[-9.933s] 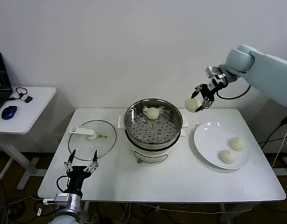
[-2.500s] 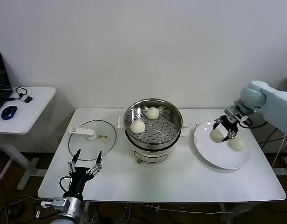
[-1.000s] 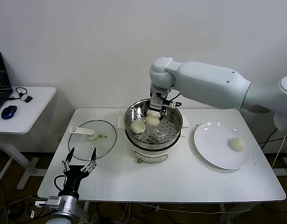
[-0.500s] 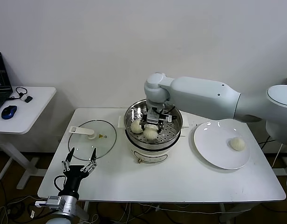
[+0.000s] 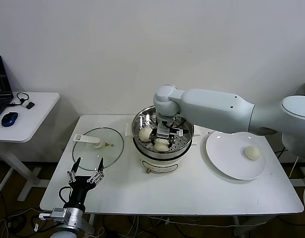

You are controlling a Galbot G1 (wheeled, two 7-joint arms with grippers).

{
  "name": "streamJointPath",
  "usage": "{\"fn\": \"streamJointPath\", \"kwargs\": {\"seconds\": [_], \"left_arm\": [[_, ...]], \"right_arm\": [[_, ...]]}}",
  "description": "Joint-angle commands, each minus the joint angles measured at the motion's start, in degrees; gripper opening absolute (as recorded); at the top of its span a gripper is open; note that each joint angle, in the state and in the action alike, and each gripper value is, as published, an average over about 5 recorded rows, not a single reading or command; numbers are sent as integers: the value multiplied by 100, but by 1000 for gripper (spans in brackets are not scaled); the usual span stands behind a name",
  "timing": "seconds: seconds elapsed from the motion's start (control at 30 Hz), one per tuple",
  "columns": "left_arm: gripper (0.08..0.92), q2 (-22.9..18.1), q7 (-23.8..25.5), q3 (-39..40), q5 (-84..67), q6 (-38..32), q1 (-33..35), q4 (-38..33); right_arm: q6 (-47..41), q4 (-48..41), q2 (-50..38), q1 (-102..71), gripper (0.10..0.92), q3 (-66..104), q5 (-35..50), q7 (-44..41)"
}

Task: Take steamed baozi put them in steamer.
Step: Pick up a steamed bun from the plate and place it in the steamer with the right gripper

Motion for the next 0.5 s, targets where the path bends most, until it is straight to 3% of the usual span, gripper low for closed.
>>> {"fn": "streamJointPath", "kwargs": {"seconds": [0.03, 0.23, 0.5], "left_arm": [[823, -7, -1, 7, 3, 11, -8, -2], [823, -8, -2, 15, 7, 21, -10, -6], [823, -9, -1, 22, 12, 34, -7, -46]], "right_arm": [[-2, 54, -35, -38, 707, 9, -21, 25], [55, 43, -97, 12, 810, 43, 36, 6], [183, -190, -185, 289, 823, 253, 277, -52]]}}
